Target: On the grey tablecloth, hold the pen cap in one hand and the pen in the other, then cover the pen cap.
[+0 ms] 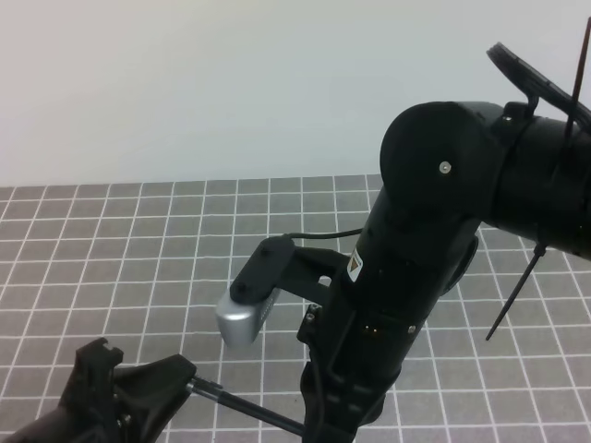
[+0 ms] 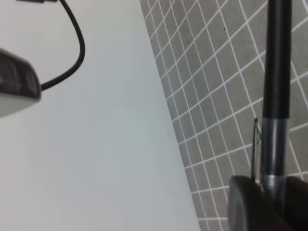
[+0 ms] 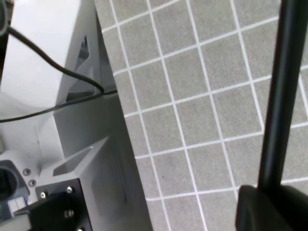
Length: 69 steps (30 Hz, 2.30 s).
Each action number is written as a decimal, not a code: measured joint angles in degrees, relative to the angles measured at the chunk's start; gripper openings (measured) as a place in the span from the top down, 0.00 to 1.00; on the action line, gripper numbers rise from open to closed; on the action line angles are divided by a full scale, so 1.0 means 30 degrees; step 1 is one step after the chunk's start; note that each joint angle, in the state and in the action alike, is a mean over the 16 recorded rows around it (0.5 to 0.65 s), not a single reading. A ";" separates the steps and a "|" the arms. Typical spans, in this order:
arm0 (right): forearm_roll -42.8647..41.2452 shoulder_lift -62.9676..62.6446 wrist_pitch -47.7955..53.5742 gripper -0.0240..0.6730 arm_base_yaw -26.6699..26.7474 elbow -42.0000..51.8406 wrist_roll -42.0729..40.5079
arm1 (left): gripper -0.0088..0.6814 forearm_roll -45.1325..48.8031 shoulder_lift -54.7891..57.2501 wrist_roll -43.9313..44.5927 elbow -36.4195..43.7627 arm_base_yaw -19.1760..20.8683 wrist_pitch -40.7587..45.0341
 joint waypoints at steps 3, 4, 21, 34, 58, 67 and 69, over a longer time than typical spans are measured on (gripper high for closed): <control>-0.0032 0.0028 -0.0231 0.90 -0.0006 0.0037 -0.0161 | 0.87 -0.0010 0.0000 -0.0072 0.0013 0.0013 -0.0099; 0.0010 0.0028 -0.0231 0.90 -0.0008 0.0037 -0.0218 | 0.87 -0.0010 0.0000 -0.0097 0.0017 0.0017 -0.0121; 0.0390 0.0000 -0.0007 0.91 -0.0018 -0.0007 -0.0371 | 0.88 -0.0041 0.0000 -0.0287 0.0053 0.0046 -0.0325; -0.1727 -0.0014 -0.0263 0.90 -0.0001 -0.0124 0.1221 | 0.66 -0.1036 0.0046 -0.0972 0.0055 -0.0158 -0.1531; -0.6399 -0.0023 -0.1703 0.88 -0.2466 -0.0019 0.7912 | 0.84 -1.7857 0.0214 0.5148 -0.0121 -0.0264 -0.6830; -0.6449 0.0169 -0.5345 0.88 -0.4916 0.1762 1.1571 | 0.98 -3.0669 0.0955 1.0932 -0.1610 -0.0264 -1.0327; -0.6236 0.0393 -0.6208 0.88 -0.5210 0.2256 1.2095 | 0.98 -3.2485 0.1256 1.1997 -0.1985 -0.0264 -1.0362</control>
